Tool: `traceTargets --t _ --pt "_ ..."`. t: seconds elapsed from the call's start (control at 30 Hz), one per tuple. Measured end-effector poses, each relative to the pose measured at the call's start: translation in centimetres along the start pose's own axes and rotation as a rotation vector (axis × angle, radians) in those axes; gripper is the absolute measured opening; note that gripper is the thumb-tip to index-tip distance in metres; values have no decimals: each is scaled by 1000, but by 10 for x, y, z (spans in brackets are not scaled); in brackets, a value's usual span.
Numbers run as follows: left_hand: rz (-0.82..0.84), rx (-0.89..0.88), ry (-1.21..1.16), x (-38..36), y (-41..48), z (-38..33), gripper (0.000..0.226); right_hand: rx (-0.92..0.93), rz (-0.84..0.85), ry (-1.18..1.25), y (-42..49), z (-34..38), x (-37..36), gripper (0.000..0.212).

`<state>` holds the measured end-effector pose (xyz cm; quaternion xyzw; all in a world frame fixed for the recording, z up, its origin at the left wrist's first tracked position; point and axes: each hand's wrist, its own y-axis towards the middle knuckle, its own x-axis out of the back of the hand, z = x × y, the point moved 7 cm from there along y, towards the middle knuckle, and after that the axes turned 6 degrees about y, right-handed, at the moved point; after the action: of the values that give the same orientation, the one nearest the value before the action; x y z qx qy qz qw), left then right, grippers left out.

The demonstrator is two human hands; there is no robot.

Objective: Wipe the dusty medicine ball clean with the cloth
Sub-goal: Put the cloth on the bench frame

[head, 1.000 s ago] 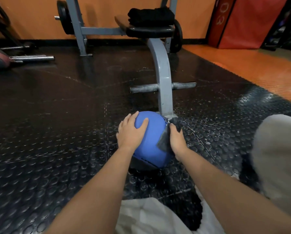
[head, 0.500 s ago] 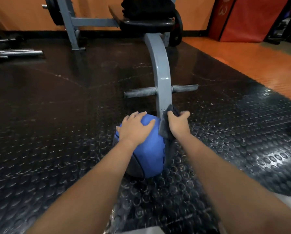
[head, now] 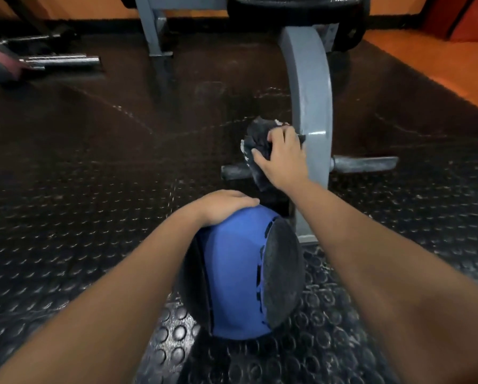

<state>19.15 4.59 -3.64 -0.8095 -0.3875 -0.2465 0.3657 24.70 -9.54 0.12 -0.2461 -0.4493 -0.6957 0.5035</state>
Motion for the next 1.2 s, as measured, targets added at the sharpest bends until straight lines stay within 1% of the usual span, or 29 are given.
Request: traceTargets --t 0.07,0.1,0.13,0.27,0.33,0.4,0.43,0.47,0.5,0.53,0.57,0.6,0.63,0.67,0.7,0.73,0.77,0.8,0.83,0.9,0.93,1.0,1.03,1.07,1.1,1.13,1.17,1.2 --pt "25 25 -24 2 7 3 41 -45 186 -173 5 -16 -20 48" --pt "27 41 -41 3 10 5 41 -62 276 -222 3 -23 -30 53" --pt "24 53 -58 3 12 7 40 -71 325 -242 0 -27 -36 56" --pt "26 95 -108 4 15 8 36 -84 377 -209 0 -27 -34 60" --pt "21 120 -139 0 13 6 33 -76 366 -161 1 -23 -24 59" --pt "6 154 -147 -4 12 4 37 -85 304 -78 -1 -14 -10 55" --pt "-9 165 -131 -7 9 3 39 -99 294 -47 -5 -10 -7 52" --pt "-50 173 -116 -7 6 1 40 -122 325 -21 -11 -3 -2 47" --pt "-109 178 -110 -4 1 -2 38 -170 433 7 -19 1 -4 40" --pt "-167 171 -114 -1 -5 -4 34 -219 611 58 -32 7 -7 33" --pt "-205 156 -114 1 -9 -6 29 -266 847 109 -52 14 -14 32" --pt "-198 144 -99 4 -14 -8 27 -300 1065 159 -73 24 -14 44" --pt "-154 138 -72 5 -19 -9 26 -338 1231 162 -93 31 -9 62" --pt "-88 139 -41 3 -21 -7 27 -384 1328 129 -109 32 -6 83" --pt "-6 146 -13 3 -26 -6 28 -431 1361 74 -119 32 -1 101" --pt "68 143 11 3 -27 -7 29 -446 1349 28 -125 29 4 114" --pt "138 136 44 6 -31 -11 30 -448 1324 -7 -126 26 8 120" --pt "193 129 86 10 -35 -15 30 -448 1301 -26 -127 27 15 119" --pt "226 130 124 15 -38 -20 28 -492 1294 -26 -129 25 18 112" --pt "277 120 174 28 -43 -32 19 -601 1251 19 -136 25 27 84" --pt "286 103 187 33 -46 -38 18 -603 1224 32 -140 25 28 81" --pt "265 65 209 44 -49 -51 17 -543 1184 9 -145 25 32 96" --pt "255 45 233 47 -50 -57 15 -502 1159 21 -144 26 34 96" --pt "254 27 261 46 -51 -64 14 -461 1125 33 -143 28 38 90" --pt "280 32 279 41 -54 -66 13 -434 1112 29 -142 31 38 83" --pt "340 52 297 29 -56 -68 14 -411 1122 14 -141 34 39 79" --pt "416 94 308 14 -58 -65 15 -400 1111 -2 -138 34 39 82" --pt "476 138 325 1 -62 -63 22 -393 1098 -5 -136 37 37 88"
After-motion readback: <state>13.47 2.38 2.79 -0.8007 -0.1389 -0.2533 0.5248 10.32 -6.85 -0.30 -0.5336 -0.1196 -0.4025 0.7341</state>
